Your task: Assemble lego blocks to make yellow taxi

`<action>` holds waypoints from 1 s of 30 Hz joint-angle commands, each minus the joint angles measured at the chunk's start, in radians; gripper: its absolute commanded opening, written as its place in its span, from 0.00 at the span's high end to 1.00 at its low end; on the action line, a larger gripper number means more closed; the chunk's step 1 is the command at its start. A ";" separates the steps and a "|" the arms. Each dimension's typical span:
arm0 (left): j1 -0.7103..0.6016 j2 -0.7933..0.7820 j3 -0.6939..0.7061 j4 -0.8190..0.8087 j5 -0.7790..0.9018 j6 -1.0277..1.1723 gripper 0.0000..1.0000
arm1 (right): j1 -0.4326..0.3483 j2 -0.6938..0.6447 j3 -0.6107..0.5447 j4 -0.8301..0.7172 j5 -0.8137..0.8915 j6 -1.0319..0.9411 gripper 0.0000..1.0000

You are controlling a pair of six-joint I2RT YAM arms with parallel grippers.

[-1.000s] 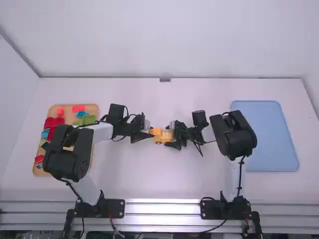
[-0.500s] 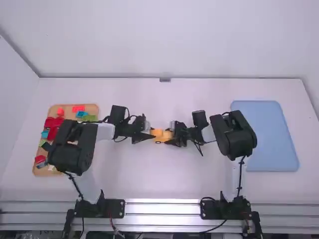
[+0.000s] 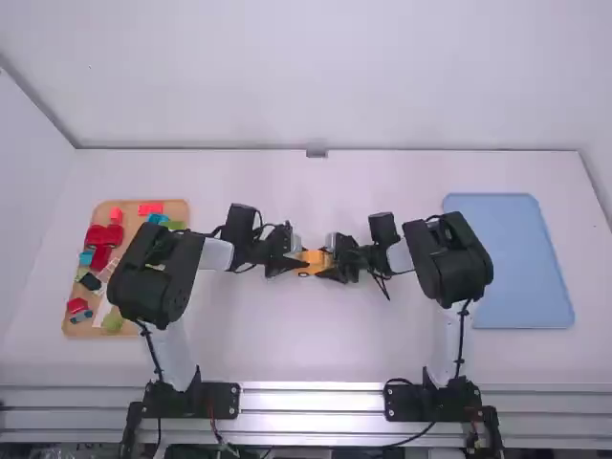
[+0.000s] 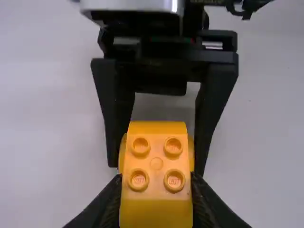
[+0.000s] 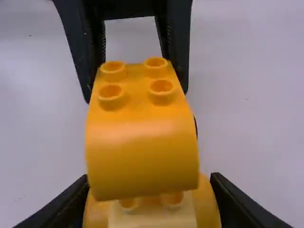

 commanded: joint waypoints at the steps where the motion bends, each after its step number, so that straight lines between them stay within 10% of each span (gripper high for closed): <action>1: -0.004 0.010 0.003 -0.008 -0.006 -0.010 0.98 | -0.002 0.012 0.005 -0.014 0.025 0.006 0.50; 30: -0.043 0.053 0.003 -0.024 -0.023 -0.006 0.98 | -0.002 0.012 0.006 -0.039 0.003 -0.009 0.49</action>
